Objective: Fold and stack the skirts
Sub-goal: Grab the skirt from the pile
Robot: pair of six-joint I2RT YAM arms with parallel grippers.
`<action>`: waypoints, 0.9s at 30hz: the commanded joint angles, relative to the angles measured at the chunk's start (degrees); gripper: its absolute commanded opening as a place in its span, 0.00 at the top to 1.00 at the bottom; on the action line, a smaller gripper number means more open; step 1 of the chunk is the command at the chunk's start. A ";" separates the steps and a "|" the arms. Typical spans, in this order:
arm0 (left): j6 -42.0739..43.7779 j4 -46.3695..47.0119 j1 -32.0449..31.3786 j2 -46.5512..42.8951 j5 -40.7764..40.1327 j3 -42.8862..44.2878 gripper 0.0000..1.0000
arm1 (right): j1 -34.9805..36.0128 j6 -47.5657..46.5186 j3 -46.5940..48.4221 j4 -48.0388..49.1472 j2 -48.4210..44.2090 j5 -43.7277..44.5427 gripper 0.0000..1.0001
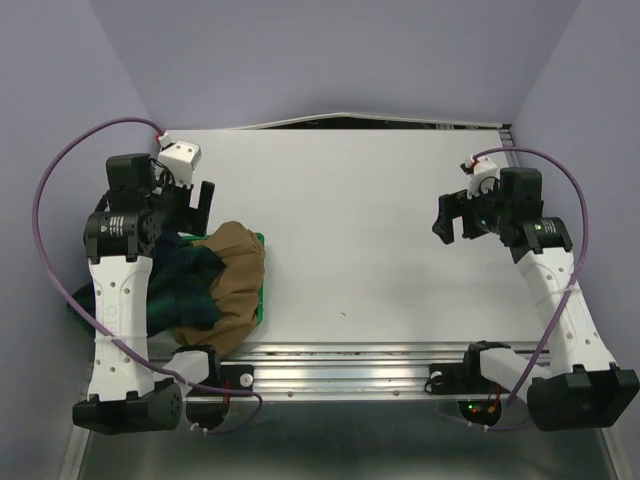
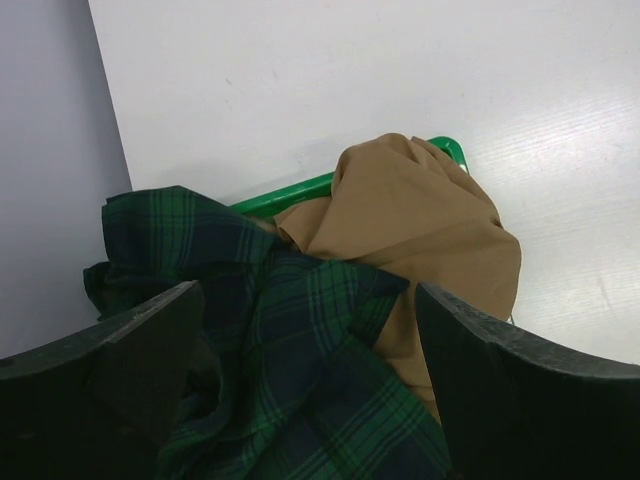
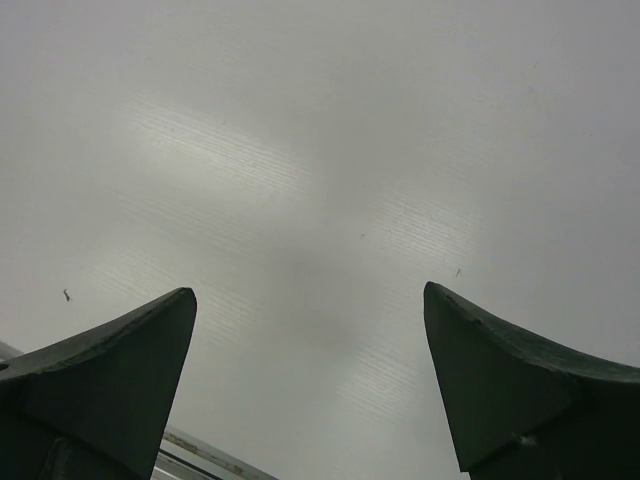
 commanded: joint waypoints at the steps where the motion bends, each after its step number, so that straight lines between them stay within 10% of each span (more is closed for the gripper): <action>1: 4.49 -5.99 -0.11 0.99 -0.44 5.34 0.02 | 0.35 -1.94 2.72 -1.31 -0.39 -1.23 0.00; 27: 18.12 -3.12 -0.11 -13.33 -26.09 -26.90 0.02 | 0.35 -4.75 -1.14 -3.16 -0.48 -4.05 0.00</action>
